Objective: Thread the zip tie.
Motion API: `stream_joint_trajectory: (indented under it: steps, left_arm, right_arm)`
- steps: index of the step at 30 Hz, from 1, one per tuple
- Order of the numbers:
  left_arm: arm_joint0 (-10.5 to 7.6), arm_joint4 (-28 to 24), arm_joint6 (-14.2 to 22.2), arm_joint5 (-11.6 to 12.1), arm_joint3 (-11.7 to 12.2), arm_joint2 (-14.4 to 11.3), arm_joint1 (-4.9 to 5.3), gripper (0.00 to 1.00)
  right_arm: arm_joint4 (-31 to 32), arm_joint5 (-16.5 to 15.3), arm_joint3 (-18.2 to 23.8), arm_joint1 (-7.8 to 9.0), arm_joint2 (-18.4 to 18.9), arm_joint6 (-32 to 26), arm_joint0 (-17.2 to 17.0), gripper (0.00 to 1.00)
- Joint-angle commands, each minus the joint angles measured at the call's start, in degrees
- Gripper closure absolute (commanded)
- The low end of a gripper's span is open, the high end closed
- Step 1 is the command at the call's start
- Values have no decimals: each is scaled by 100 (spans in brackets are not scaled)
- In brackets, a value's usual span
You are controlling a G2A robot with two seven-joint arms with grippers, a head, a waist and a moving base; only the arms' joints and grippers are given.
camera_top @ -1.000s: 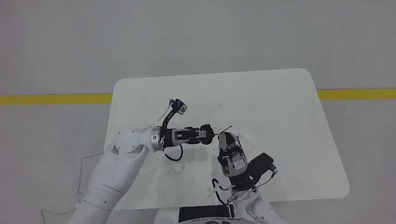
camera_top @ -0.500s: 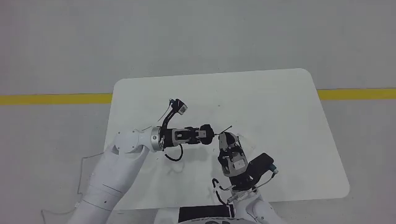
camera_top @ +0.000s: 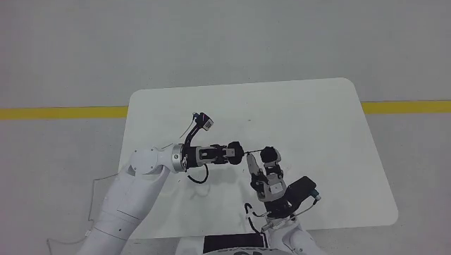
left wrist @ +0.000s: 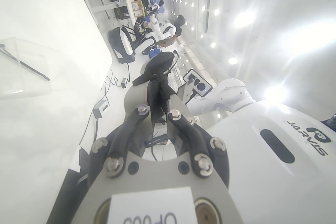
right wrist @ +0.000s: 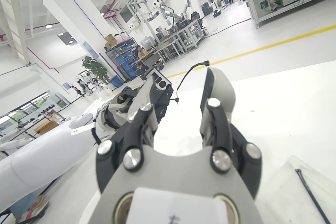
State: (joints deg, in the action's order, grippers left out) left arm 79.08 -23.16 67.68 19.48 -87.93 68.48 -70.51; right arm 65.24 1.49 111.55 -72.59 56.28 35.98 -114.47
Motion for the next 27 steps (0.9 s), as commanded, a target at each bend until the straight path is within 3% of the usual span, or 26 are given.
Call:
stream_joint_trajectory:
  steps: [1,5,18,20,22,25,27]
  left_arm:
    - [0,0,0,0,0,0,0,100]
    - [0,0,0,0,0,0,0,100]
    - [0,0,0,0,0,0,0,100]
    - [15,-85,-123,-62,-72,-20,-2,100]
    - [91,-516,-158,-82,-180,13,6,100]
    - [181,-1235,26,-122,-76,123,30,100]
    - [193,-1371,173,-151,16,166,54,100]
  right_arm:
    - [46,-123,39,28,76,2,-82,0]
    - [207,-595,88,103,221,-207,-197,0]
    - [207,-595,88,103,221,-207,-197,0]
    - [-243,-818,91,91,150,-352,-175,0]
    - [-809,-1130,81,95,169,-610,-150,0]
    - [-1704,-1635,49,112,221,-988,-169,0]
    - [-2149,-1806,31,133,255,-1385,-203,0]
